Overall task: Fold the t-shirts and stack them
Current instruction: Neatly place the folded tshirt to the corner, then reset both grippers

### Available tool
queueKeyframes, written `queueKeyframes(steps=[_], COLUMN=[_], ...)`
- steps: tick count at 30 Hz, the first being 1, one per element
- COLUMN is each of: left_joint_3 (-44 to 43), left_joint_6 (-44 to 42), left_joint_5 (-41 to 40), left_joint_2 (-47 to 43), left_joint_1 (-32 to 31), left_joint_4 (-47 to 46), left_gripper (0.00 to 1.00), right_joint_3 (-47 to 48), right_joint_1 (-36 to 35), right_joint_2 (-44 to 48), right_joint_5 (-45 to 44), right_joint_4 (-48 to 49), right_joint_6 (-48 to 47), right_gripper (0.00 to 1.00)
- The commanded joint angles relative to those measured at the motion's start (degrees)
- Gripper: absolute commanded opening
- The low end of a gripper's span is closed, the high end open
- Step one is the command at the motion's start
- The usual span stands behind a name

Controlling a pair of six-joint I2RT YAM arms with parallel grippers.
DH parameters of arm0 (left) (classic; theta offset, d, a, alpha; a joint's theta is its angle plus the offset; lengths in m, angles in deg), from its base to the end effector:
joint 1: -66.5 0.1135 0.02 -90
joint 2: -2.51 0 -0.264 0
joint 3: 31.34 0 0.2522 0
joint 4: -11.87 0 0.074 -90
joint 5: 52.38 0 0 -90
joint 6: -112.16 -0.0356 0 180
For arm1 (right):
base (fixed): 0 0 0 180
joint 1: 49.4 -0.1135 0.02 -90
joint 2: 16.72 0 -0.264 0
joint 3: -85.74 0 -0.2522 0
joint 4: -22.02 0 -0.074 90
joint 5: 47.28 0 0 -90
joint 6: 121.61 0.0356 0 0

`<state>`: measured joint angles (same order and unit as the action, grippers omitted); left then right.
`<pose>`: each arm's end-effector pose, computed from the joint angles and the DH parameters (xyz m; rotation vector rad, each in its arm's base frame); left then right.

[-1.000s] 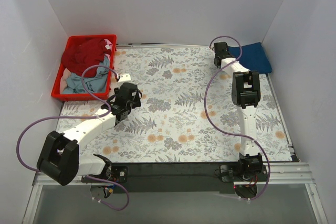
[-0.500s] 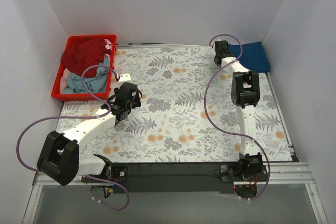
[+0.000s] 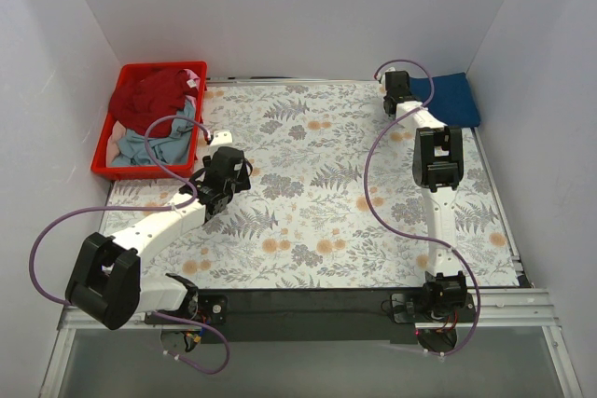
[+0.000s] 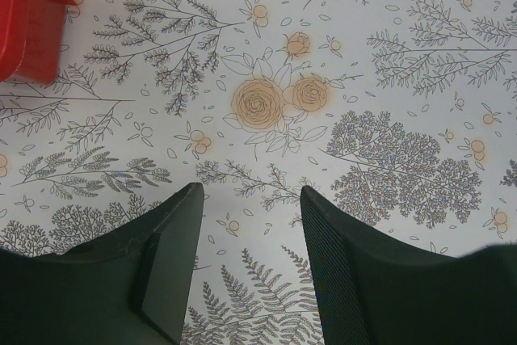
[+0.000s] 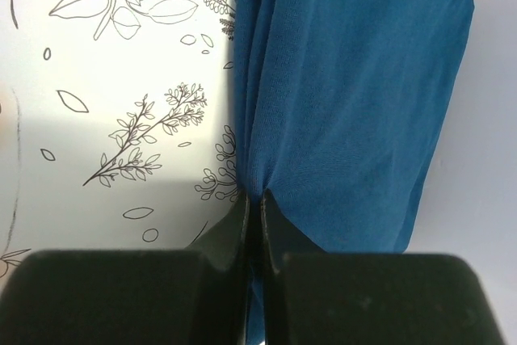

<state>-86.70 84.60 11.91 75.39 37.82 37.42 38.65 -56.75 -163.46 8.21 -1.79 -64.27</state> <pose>0.2358 -0.1114 0.2174 -0.8644 2.0829 -0.3370 0.5654 0.0526 0.1349 -0.4403 2.1990 -0.9107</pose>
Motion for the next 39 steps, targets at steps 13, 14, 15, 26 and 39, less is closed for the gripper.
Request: queueKeyframes(steps=[13, 14, 15, 26, 39], left_joint_3=[0.3, 0.2, 0.1, -0.2, -14.5], left_joint_6=[0.0, 0.1, 0.1, 0.4, 0.6], left_joint_5=[-1.0, -1.0, -1.0, -0.7, -5.1], left_joint_2=[-1.0, -1.1, -1.1, -3.4, -16.1], left_joint_1=[-0.2, -0.2, -0.2, -0.2, -0.2], left_joint_4=[-0.5, -0.5, -0.7, -0.5, 12.1], left_gripper=[0.5, 0.5, 0.5, 0.51, 0.57], right_joint_3=[-1.9, -2.0, -2.5, -5.5, -22.9], right_joint_1=[1.2, 1.3, 1.3, -2.4, -4.2], right_joint_2=[2.2, 2.6, 3.0, 15.0, 52.2], right_joint_5=[1.9, 2.1, 2.8, 11.5, 22.4], right_joint_4=[2.4, 2.3, 2.4, -0.4, -11.6], right_joint_6=[1.6, 1.8, 2.0, 6.7, 25.5], right_gripper=[0.11, 0.11, 0.11, 0.52, 0.68])
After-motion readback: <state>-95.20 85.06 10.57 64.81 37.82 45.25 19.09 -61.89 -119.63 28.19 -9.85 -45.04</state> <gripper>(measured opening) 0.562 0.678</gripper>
